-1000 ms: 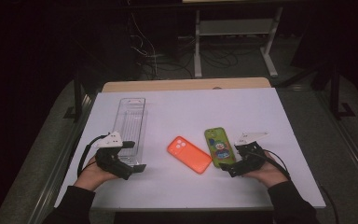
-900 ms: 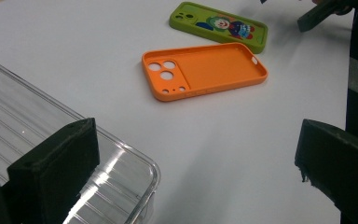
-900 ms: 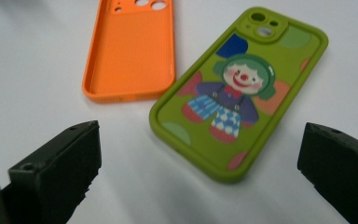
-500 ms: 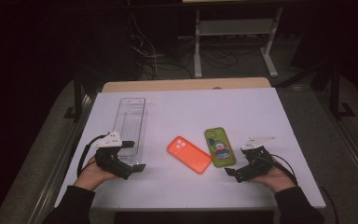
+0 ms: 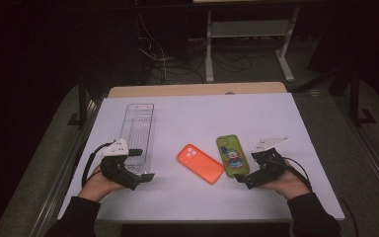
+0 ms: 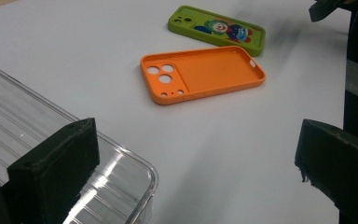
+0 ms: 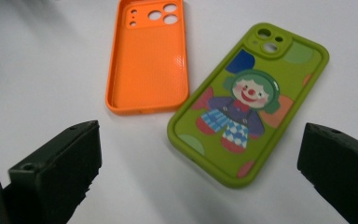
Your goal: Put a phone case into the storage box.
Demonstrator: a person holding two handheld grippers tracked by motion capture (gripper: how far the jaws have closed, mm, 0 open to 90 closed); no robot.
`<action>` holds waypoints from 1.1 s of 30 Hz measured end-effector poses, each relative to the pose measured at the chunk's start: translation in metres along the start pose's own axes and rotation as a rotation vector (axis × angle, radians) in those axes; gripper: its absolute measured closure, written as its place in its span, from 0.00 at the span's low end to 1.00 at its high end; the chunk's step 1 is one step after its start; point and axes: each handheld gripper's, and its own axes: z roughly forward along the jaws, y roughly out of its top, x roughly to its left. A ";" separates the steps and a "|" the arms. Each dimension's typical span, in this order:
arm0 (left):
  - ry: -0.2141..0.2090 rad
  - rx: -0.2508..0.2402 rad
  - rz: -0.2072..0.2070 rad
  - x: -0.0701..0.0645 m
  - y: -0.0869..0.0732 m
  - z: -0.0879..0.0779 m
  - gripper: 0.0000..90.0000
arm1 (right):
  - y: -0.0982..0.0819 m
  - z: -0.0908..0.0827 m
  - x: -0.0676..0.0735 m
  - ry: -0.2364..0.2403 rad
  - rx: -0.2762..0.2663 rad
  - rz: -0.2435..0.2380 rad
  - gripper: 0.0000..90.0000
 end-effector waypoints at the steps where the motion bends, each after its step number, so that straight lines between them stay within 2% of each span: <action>1: -0.001 0.001 -0.001 0.000 0.000 0.000 0.00 | 0.003 0.001 0.001 0.002 0.004 -0.002 0.00; 3: -0.002 0.000 -0.004 0.000 0.000 0.001 0.00 | 0.009 0.002 0.002 -0.006 -0.003 -0.014 0.00; 10: -0.002 -0.002 -0.004 -0.001 0.000 0.001 0.00 | 0.028 0.009 0.004 -0.007 -0.017 -0.009 0.00; 22: 0.000 0.002 0.003 -0.001 0.000 0.001 0.00 | 0.060 0.035 0.013 -0.007 -0.017 -0.028 0.00; 25: 0.000 0.004 0.003 -0.001 0.000 0.001 0.00 | 0.066 0.043 0.016 -0.001 -0.011 -0.025 0.00; 26: -0.001 0.003 0.003 -0.001 0.000 0.001 0.00 | 0.070 0.050 0.018 0.001 -0.012 -0.038 0.00; 33: -0.002 0.002 -0.002 0.000 0.000 0.001 0.00 | 0.081 0.064 0.024 -0.006 0.000 -0.039 0.00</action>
